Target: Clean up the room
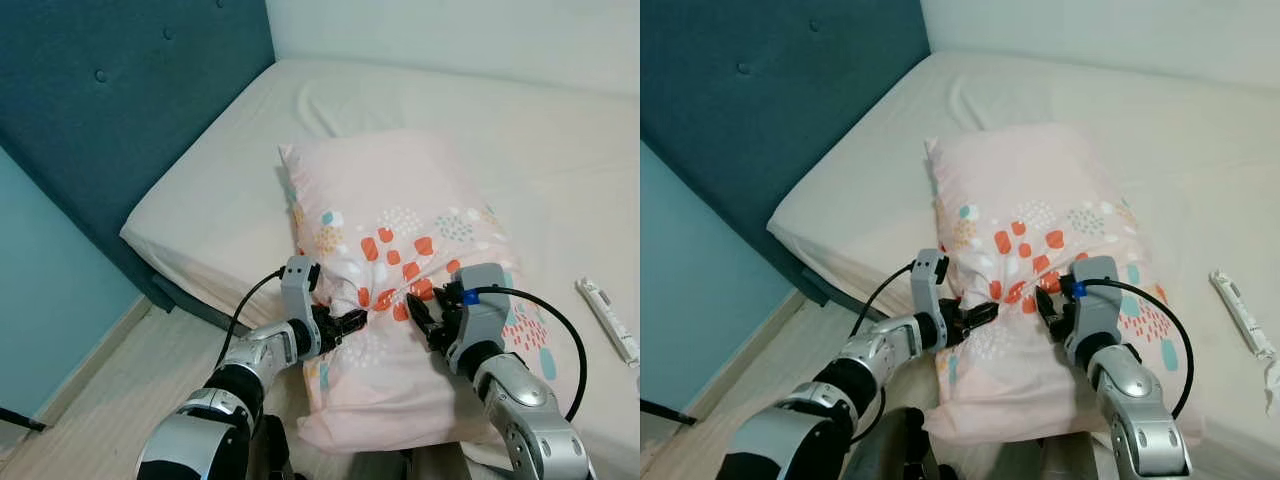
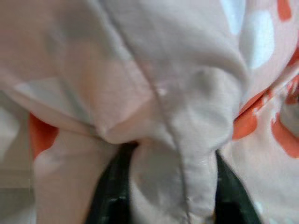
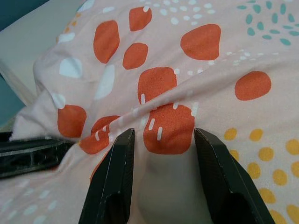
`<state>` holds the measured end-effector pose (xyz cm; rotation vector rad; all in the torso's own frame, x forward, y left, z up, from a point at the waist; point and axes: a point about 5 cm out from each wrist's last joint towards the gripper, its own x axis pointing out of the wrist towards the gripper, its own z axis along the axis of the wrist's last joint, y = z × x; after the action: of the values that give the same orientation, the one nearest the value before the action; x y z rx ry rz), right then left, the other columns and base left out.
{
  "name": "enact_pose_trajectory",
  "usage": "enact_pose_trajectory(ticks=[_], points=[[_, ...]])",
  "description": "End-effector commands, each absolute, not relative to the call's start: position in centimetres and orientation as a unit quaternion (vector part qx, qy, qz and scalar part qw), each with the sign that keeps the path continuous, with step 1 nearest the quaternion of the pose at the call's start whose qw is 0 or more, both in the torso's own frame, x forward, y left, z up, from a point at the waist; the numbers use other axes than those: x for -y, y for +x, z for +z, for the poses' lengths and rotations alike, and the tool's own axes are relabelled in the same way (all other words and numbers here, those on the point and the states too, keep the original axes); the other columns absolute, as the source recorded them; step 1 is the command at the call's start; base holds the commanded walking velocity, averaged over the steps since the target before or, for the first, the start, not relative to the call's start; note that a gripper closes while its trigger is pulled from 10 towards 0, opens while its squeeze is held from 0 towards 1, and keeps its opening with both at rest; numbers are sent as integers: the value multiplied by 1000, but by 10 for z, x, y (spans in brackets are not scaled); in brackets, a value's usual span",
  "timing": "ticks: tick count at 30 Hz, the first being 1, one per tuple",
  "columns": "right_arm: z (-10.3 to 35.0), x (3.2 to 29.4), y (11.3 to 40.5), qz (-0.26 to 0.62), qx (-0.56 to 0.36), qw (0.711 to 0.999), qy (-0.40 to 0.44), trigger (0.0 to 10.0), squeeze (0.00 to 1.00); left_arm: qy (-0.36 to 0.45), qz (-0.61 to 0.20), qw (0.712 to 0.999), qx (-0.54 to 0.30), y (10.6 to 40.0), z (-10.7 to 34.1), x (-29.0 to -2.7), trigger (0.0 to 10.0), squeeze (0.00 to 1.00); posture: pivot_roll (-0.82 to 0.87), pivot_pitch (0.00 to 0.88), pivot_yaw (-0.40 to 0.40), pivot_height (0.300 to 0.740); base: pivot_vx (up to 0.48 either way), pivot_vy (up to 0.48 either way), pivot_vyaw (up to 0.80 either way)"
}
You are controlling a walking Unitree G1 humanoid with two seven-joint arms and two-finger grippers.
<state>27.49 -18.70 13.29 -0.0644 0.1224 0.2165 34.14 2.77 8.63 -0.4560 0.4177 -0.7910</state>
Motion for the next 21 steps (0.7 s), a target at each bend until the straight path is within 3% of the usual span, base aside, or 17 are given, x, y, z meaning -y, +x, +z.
enact_pose_trajectory(ticks=[1, 17, 21], points=[[126, 183, 273, 111, -76, 991, -24, 10000, 0, -254, -425, 841, -219, 325, 87, 14, 0, 0, -98, 240, 142, 598, 0, 0, 0], [127, 182, 275, 98, -63, 993, -13, 10000, 0, -252, -439, 840, -194, 327, 91, 8, 0, 16, -85, 225, 141, 598, 0, 0, 0], [133, 186, 282, 65, -33, 997, -1, 10000, 0, -192, -445, 861, -156, 338, 103, -5, 0, 0, -72, 183, 154, 598, 0, 0, 0]])
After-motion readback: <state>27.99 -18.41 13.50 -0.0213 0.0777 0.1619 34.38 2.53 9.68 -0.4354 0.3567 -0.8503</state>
